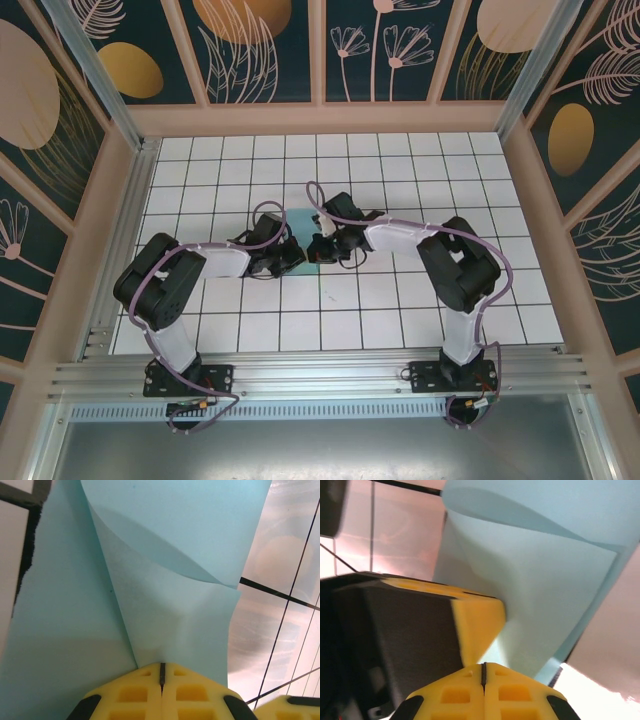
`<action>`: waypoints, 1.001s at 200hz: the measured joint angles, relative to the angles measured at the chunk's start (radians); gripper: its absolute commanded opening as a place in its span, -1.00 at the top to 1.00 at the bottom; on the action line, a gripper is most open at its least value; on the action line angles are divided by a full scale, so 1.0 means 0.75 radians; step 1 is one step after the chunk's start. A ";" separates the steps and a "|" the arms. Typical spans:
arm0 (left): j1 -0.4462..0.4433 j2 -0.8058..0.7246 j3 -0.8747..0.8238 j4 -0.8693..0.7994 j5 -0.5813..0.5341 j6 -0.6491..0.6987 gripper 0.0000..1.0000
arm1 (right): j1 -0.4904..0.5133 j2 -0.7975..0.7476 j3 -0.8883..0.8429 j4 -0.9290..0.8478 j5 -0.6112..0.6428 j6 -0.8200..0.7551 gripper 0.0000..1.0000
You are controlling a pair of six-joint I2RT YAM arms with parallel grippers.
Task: Fold a paper plane with a square sheet of paper (pick it up from the middle)
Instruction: Fold the triangle a second time at the center of the table.
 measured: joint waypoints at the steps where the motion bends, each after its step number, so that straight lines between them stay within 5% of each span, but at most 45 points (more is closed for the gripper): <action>1: 0.000 0.000 0.000 0.000 0.000 0.000 0.93 | 0.000 0.000 -0.002 0.000 0.001 0.000 0.92; 200: 0.000 -0.002 0.000 0.000 0.001 -0.004 0.93 | -0.002 0.066 -0.002 -0.012 -0.015 0.014 0.91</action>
